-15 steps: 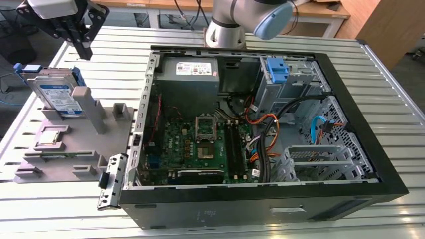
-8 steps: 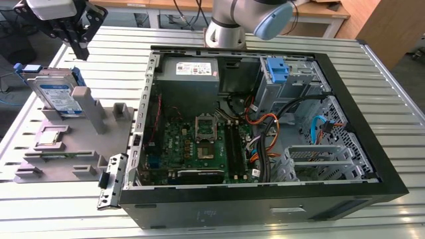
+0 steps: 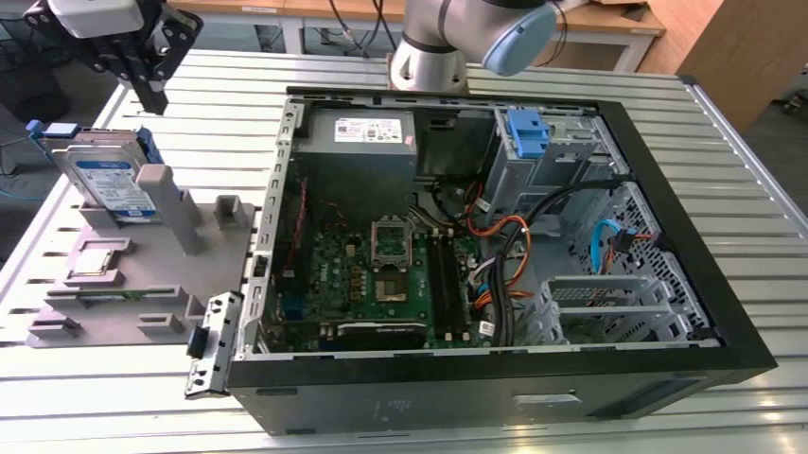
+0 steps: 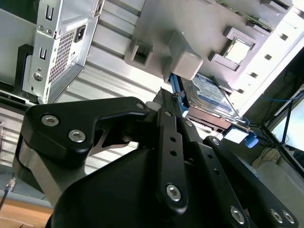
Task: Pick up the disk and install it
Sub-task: 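Reach for the disk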
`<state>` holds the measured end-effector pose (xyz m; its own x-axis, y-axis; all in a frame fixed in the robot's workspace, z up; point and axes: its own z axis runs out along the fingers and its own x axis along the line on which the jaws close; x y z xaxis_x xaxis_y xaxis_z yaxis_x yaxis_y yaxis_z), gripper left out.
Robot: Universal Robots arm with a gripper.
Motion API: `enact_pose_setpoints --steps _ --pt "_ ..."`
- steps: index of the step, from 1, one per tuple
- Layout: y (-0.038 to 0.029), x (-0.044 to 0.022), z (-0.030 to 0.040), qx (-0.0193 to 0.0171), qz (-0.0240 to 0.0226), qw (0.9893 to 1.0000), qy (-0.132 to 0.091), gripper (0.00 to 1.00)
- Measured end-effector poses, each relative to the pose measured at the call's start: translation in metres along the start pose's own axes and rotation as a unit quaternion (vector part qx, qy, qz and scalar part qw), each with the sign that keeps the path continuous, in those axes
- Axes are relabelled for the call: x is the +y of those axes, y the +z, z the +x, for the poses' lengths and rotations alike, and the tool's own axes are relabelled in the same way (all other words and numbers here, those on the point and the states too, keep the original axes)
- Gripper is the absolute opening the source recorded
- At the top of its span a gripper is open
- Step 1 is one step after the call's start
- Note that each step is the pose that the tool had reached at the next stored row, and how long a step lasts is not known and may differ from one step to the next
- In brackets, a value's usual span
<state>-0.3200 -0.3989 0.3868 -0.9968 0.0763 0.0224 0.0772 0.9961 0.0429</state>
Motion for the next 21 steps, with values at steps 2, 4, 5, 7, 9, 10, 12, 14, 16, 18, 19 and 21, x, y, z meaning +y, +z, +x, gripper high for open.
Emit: enact_pose_setpoints --steps 2,4,5,7,9,10,12,14,16,18,19,21 --pt "0.0002 -0.0003 0.0039 0.0 0.0 1.0 0.0 0.11" --pt "0.0005 -0.0006 0.0077 0.0 0.0 1.0 0.0 0.11" --pt "0.0006 -0.0008 0.0099 0.0 0.0 1.0 0.0 0.11" --pt "0.0011 -0.0012 0.0151 -0.0001 -0.0001 1.0 0.0 0.11" --pt "0.0015 -0.0015 0.0203 0.0 0.0 1.0 0.0 0.11" --pt "0.0016 -0.0016 0.0224 0.0 0.0 1.0 0.0 0.11" --pt "0.0019 -0.0018 0.0254 0.0 0.0 1.0 0.0 0.11" --pt "0.0021 -0.002 0.0283 -0.0001 0.0 1.0 0.0 0.11" --pt "0.0025 -0.0022 0.0328 -0.0001 -0.0001 1.0 0.001 0.11" --pt "0.003 -0.0024 0.0372 -0.0001 -0.0001 1.0 0.001 0.11" --pt "0.0033 -0.0025 0.0391 -0.0001 0.0 1.0 0.001 0.11" --pt "0.0039 -0.0027 0.0427 0.0 0.0001 1.0 0.001 0.11"
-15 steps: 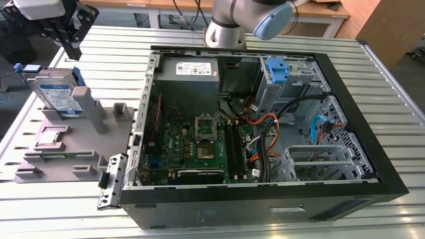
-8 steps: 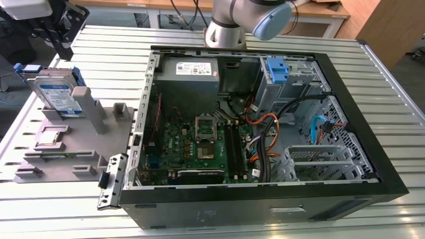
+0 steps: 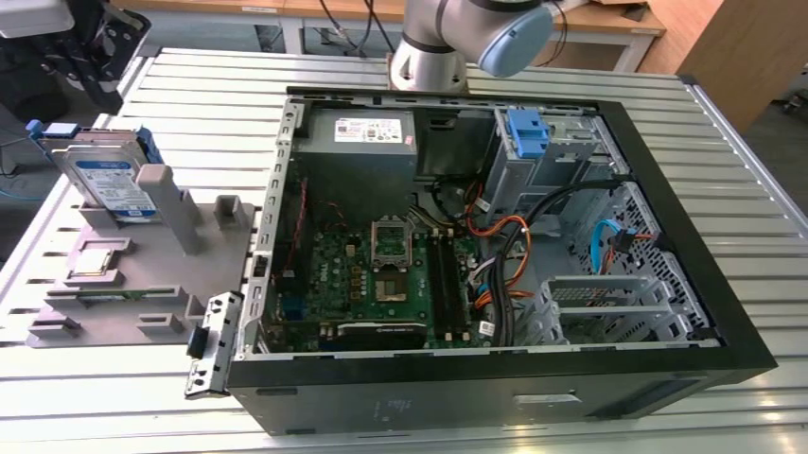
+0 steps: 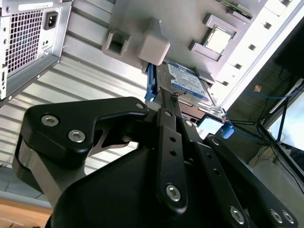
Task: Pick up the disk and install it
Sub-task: 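Reach for the disk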
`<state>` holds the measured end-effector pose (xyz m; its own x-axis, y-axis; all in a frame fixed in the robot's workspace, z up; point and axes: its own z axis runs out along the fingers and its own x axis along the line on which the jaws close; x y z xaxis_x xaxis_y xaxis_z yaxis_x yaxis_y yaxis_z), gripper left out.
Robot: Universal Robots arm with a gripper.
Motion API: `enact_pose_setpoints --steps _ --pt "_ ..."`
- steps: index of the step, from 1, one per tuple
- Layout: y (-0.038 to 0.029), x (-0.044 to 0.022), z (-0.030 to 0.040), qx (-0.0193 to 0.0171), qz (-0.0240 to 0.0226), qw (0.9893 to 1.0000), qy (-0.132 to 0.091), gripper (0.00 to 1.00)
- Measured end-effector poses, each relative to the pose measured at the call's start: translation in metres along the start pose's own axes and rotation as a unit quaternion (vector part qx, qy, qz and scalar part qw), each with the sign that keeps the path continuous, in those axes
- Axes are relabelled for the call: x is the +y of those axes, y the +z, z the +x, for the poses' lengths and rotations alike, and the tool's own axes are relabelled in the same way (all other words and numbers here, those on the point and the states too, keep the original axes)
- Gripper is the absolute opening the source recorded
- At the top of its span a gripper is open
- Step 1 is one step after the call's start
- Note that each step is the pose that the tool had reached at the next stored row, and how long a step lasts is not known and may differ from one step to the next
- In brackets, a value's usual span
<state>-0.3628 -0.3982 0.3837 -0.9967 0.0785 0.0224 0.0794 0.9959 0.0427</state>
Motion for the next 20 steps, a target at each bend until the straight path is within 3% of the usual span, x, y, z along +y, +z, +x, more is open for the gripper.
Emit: enact_pose_setpoints --steps 12,20 --pt "0.0046 -0.0009 0.0152 -0.0002 0.0012 1.0 0.0 0.11" --pt "0.0057 -0.001 0.0155 -0.0002 0.0013 1.0 0.0 0.11"
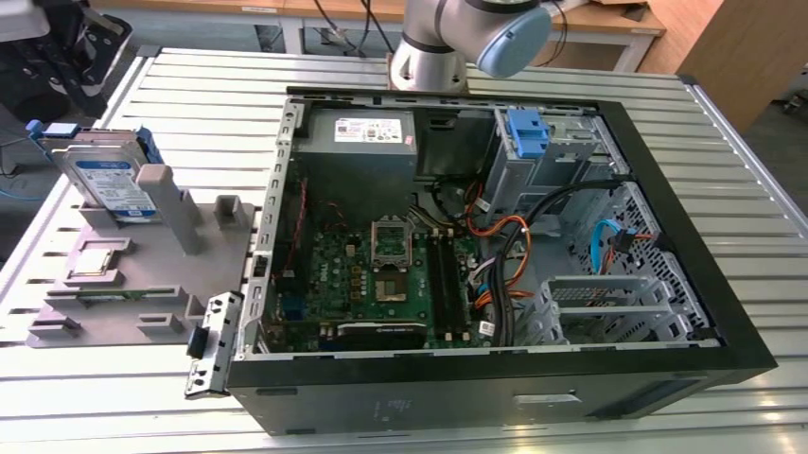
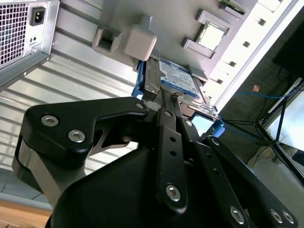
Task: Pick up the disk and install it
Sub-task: 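Reach for the disk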
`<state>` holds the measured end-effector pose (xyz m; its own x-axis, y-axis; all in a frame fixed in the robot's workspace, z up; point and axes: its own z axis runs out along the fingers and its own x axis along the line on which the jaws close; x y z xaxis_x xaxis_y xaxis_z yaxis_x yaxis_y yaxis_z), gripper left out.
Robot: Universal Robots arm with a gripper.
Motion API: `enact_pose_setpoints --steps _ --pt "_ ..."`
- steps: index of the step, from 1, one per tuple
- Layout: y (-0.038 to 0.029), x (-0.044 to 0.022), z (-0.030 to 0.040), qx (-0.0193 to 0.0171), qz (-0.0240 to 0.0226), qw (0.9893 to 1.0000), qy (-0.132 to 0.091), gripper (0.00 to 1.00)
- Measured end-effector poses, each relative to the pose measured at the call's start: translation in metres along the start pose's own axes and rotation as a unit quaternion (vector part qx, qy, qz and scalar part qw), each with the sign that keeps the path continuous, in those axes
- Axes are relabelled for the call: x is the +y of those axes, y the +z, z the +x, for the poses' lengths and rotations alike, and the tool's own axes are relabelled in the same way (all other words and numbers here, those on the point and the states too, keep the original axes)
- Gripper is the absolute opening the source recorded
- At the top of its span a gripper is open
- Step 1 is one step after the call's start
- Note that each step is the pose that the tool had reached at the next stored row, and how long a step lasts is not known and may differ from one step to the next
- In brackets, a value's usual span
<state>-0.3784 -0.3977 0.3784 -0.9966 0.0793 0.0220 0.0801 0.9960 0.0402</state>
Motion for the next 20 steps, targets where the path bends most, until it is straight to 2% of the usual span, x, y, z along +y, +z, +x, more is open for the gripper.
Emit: enact_pose_setpoints --steps 5,15,20 --pt "0.0047 -0.0002 0.0007 0.0001 0.0001 1.0 0.0 0.11" --pt "0.01 -0.0014 0.0177 0.0001 0.0001 1.0 0.0 0.11" --pt "0.0118 -0.0001 0.0219 0.0 -0.0001 1.0 0.0 0.11"
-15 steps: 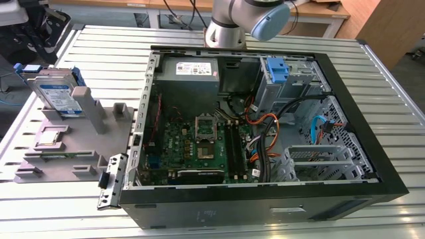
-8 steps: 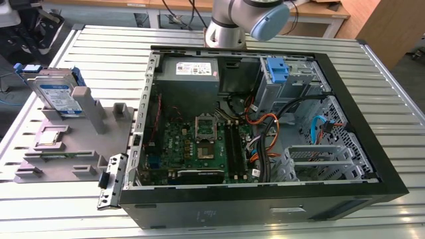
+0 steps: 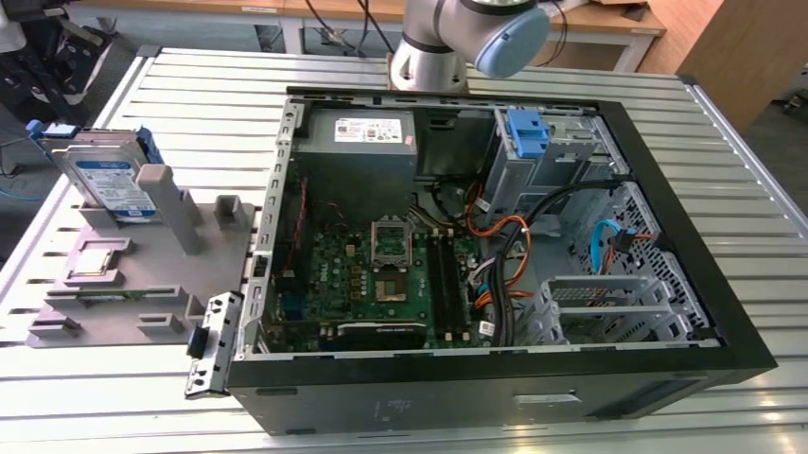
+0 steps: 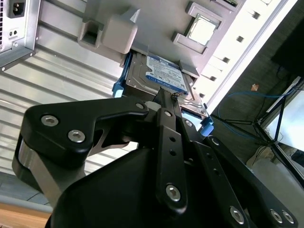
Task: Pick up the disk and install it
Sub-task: 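Reach for the disk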
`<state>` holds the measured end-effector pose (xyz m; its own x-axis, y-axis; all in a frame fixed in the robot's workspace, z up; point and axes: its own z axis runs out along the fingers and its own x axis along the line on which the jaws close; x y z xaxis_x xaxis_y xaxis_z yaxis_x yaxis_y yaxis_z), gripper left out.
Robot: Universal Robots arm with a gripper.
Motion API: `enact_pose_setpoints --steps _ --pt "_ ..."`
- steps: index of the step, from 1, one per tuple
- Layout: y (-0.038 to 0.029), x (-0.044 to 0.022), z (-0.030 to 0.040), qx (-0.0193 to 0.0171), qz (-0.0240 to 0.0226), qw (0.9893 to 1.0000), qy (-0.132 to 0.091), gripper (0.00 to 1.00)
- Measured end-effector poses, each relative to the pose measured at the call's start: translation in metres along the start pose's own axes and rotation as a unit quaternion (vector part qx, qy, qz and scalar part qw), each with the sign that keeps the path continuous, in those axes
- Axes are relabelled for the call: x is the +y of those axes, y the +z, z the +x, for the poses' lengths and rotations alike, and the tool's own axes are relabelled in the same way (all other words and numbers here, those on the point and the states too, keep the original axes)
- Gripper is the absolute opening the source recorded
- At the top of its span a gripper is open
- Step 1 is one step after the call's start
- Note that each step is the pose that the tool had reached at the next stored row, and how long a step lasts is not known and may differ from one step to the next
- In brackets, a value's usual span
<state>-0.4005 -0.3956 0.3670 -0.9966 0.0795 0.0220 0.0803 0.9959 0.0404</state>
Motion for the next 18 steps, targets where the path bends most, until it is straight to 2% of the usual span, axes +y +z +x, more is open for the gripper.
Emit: enact_pose_setpoints --steps 9,15,18 --pt "0.0033 0.0053 0.0012 0.0001 -0.0012 1.0 0.0 0.11" --pt "0.0053 0.0082 0.0026 0.0007 -0.0072 1.0 0.0 0.11" --pt "0.0068 0.0093 0.0042 0.0007 -0.0085 1.0 0.0 0.11"
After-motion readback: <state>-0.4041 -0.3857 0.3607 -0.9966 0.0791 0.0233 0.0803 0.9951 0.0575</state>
